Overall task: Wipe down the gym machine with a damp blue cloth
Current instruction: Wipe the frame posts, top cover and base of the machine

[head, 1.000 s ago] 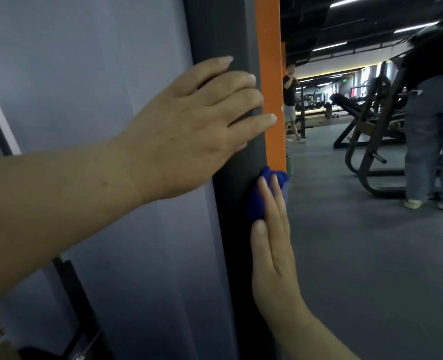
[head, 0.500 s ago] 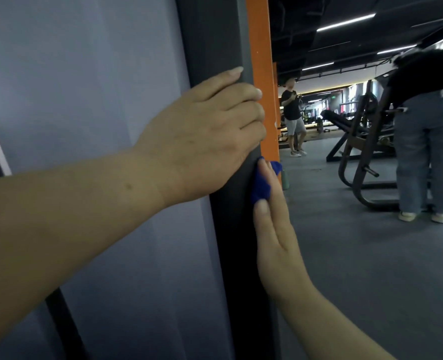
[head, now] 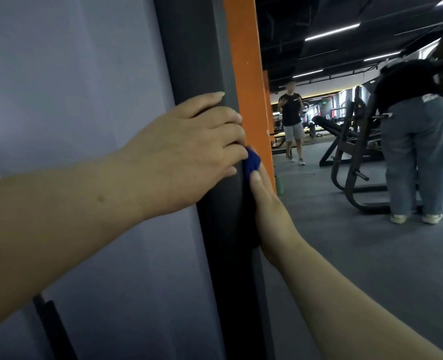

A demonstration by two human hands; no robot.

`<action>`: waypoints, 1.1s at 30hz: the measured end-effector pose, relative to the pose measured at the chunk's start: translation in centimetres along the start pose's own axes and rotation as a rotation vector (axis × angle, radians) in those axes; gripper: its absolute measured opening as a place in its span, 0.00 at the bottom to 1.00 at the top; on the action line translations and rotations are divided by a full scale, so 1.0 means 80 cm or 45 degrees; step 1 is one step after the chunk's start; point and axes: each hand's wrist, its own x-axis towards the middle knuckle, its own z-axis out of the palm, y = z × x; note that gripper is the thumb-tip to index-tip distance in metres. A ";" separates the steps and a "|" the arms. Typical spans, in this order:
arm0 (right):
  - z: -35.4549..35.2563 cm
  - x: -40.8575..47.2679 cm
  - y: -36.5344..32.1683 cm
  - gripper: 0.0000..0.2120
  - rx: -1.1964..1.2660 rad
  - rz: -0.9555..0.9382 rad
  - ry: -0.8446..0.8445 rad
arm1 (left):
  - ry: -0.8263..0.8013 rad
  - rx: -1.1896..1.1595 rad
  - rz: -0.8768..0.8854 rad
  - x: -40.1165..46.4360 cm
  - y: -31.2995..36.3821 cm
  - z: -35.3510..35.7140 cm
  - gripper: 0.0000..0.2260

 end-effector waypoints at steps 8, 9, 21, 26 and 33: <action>-0.009 0.050 -0.015 0.20 0.019 0.042 -0.018 | -0.060 -0.037 -0.022 0.007 -0.003 -0.005 0.21; -0.008 0.054 -0.014 0.21 0.013 0.033 -0.019 | -0.070 -0.009 -0.032 0.006 -0.004 -0.008 0.22; 0.002 0.068 -0.044 0.24 -0.043 -0.050 0.023 | -0.360 0.168 -0.278 0.014 -0.017 -0.042 0.40; 0.010 -0.008 -0.016 0.24 0.004 -0.134 -0.001 | -0.380 0.068 -0.306 0.012 -0.027 -0.044 0.48; 0.035 0.011 -0.064 0.23 -0.217 -0.484 0.040 | -0.412 0.073 -0.637 0.005 -0.031 -0.046 0.65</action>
